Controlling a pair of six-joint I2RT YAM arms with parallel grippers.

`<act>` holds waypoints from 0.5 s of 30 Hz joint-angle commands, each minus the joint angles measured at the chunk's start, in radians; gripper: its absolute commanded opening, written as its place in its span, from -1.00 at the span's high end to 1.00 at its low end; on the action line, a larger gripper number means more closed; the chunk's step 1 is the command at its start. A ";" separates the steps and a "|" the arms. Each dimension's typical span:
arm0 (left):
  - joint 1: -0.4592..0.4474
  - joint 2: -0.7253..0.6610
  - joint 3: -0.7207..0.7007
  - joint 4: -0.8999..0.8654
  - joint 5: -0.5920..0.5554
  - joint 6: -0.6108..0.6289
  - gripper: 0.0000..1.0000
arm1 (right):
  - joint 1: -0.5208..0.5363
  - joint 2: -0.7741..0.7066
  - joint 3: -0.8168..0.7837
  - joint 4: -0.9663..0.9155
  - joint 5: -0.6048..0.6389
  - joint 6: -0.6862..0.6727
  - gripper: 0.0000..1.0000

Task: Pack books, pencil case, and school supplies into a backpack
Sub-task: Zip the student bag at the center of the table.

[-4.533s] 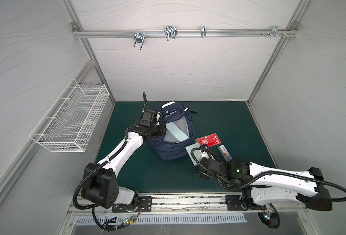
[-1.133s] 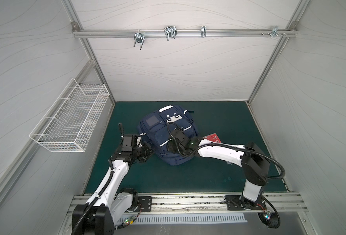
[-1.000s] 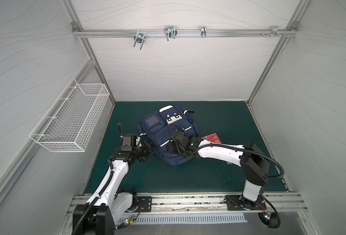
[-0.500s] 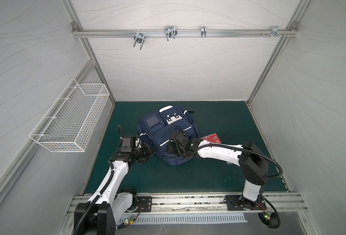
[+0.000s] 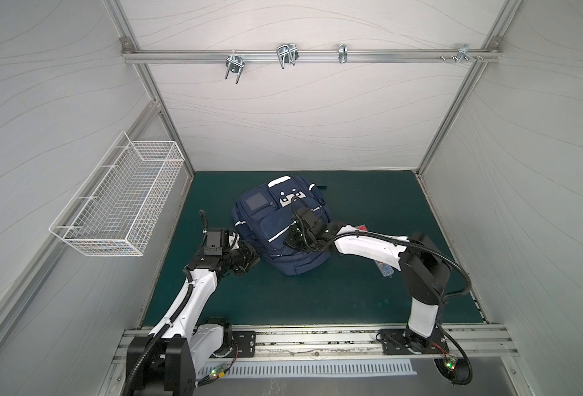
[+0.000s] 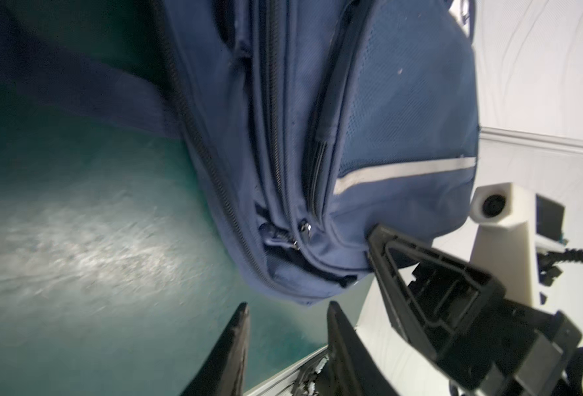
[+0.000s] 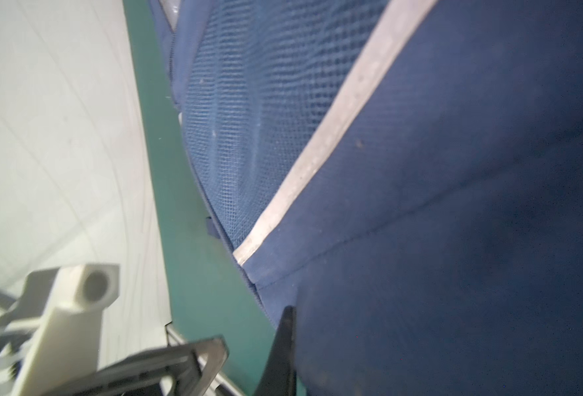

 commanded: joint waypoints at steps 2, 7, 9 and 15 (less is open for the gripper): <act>0.006 0.056 -0.013 0.281 0.052 -0.154 0.29 | -0.022 -0.091 0.006 0.120 -0.097 0.028 1.00; 0.006 0.099 -0.021 0.341 0.055 -0.177 0.47 | -0.033 -0.103 -0.002 0.166 -0.149 0.072 1.00; 0.006 0.109 -0.033 0.349 0.055 -0.177 0.44 | -0.033 -0.099 0.001 0.170 -0.159 0.081 1.00; 0.006 0.162 -0.063 0.486 0.080 -0.224 0.27 | -0.031 -0.093 -0.003 0.184 -0.180 0.095 1.00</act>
